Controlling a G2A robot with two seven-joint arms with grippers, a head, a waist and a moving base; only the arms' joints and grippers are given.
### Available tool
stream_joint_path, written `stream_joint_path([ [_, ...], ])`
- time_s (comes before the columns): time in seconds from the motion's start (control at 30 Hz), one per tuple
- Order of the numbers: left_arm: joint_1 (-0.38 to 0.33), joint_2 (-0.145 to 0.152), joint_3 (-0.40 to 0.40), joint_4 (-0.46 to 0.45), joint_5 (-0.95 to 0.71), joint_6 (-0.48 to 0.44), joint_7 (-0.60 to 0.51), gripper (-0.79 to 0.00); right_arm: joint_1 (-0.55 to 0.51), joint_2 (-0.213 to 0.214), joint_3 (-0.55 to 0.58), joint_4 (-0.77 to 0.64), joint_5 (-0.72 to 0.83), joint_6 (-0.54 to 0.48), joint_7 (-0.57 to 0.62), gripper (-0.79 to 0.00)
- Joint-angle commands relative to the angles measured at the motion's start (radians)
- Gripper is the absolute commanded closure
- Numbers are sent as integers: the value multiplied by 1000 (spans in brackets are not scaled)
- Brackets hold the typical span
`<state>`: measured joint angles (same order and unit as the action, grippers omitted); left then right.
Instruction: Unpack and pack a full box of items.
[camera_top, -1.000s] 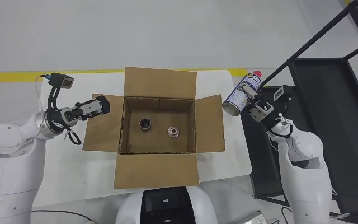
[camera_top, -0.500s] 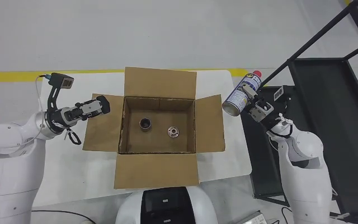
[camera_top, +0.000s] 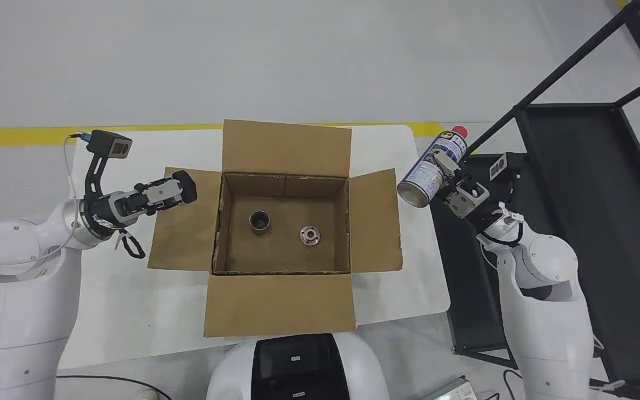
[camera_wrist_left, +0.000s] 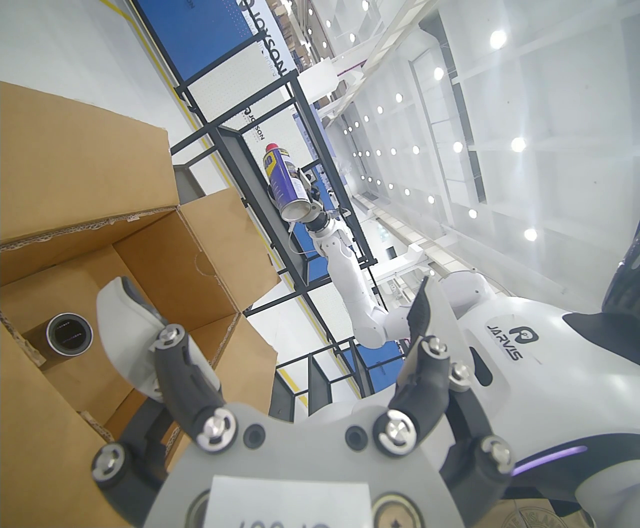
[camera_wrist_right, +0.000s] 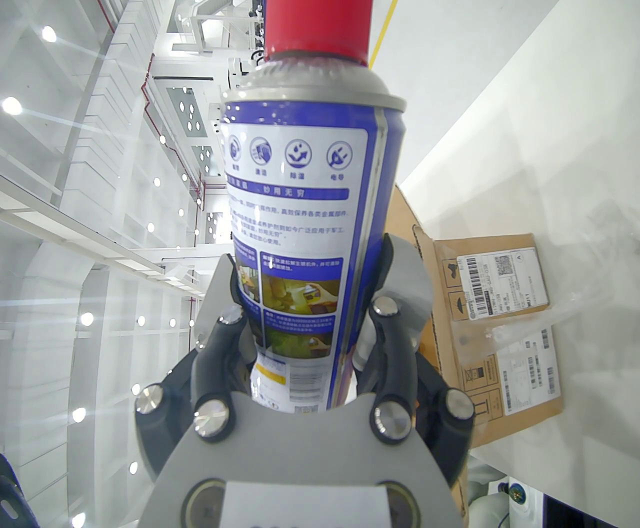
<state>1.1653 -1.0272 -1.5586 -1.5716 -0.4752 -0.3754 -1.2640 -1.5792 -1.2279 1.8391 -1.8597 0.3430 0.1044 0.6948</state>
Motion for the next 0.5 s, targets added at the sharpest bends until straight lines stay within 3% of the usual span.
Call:
stream_joint_path([
  [0.0,0,0,0,0,0,0,0,-785,0,0,0,0,0,0,0,0],
  [0.3,0,0,0,0,0,0,0,-785,-2,2,9,15,10,4,-8,0],
  [0.47,0,0,0,0,0,0,0,-785,-36,6,41,97,-101,-148,-82,0],
])
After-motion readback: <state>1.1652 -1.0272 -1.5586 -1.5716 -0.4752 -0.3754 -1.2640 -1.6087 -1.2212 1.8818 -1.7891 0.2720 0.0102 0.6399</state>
